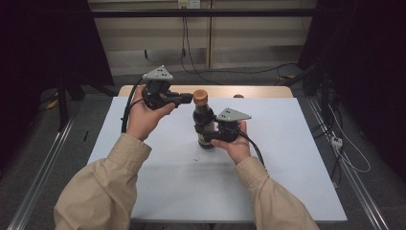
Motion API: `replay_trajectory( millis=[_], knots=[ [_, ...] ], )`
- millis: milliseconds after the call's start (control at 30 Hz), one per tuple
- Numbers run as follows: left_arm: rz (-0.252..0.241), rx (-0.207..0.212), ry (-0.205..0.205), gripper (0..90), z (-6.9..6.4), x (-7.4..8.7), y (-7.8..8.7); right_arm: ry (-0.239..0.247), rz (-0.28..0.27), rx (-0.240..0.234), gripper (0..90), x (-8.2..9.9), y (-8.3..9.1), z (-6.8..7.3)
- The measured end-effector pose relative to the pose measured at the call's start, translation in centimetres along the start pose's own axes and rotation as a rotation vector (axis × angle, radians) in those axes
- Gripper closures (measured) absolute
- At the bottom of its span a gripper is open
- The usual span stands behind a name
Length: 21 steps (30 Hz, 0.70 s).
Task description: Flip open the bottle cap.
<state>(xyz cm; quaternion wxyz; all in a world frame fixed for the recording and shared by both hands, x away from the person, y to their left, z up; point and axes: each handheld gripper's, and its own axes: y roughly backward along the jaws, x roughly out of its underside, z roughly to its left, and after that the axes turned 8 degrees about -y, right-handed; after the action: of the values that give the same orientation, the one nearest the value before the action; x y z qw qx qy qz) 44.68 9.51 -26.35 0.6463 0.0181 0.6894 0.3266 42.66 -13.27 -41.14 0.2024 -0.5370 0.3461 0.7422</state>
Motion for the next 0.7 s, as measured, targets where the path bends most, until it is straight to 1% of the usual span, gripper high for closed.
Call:
replay_trajectory(
  millis=[67, 100, 233, 267, 333, 400, 467, 500, 533, 567, 600, 633, 667, 700],
  knots=[
    [0.014, -0.001, -0.002, 90.0, 0.1, 0.2, -0.2, -0.006, -0.004, 0.002, 29.8, 0.1, 0.1, -0.1],
    [0.015, 0.001, 0.007, 90.0, 0.1, 0.2, -0.4, -0.007, -0.003, 0.0, 29.8, 0.1, 0.1, -0.1],
    [0.015, 0.019, 0.001, 90.0, 0.0, 0.3, -0.8, -0.013, -0.007, -0.004, 29.8, 0.2, 0.3, -0.3],
    [0.026, 0.017, 0.0, 90.0, 0.0, 0.2, -1.0, -0.01, -0.01, -0.007, 29.8, 0.3, 0.4, -0.3],
    [0.013, 0.02, 0.006, 90.0, 0.0, 0.2, -1.2, -0.009, -0.014, -0.007, 29.9, 0.4, 0.5, -0.4],
    [0.027, 0.02, 0.003, 90.0, -0.1, 0.1, -1.6, -0.012, -0.011, -0.008, 29.9, 0.4, 0.5, -0.4],
    [0.032, 0.03, -0.012, 90.0, -0.3, 0.1, -1.9, -0.02, -0.011, -0.006, 30.0, 0.5, 0.6, -0.5],
    [0.022, 0.036, -0.012, 90.0, -0.3, 0.0, -2.1, -0.018, -0.011, -0.003, 30.1, 0.6, 0.7, -0.6],
    [0.007, 0.046, 0.001, 90.0, -0.4, -0.1, -2.3, -0.018, -0.013, -0.003, 30.3, 0.6, 0.8, -0.7],
    [-0.007, 0.046, 0.005, 90.0, -0.4, -0.3, -2.4, -0.023, -0.013, -0.005, 30.4, 0.7, 0.8, -0.9],
    [-0.002, 0.031, -0.005, 90.0, -0.5, -0.7, -2.4, -0.024, -0.012, -0.01, 30.4, 0.7, 0.9, -1.0],
    [0.018, 0.02, -0.023, 90.0, -0.6, -1.0, -2.5, -0.025, -0.01, -0.008, 30.4, 0.7, 1.0, -1.0],
    [0.032, 0.019, -0.033, 90.0, -0.6, -1.2, -2.6, -0.023, -0.013, -0.005, 30.4, 0.7, 1.0, -1.0],
    [0.034, 0.022, -0.031, 90.0, -0.5, -1.3, -2.6, -0.029, -0.016, -0.004, 30.5, 0.8, 1.0, -1.0]
  ],
)
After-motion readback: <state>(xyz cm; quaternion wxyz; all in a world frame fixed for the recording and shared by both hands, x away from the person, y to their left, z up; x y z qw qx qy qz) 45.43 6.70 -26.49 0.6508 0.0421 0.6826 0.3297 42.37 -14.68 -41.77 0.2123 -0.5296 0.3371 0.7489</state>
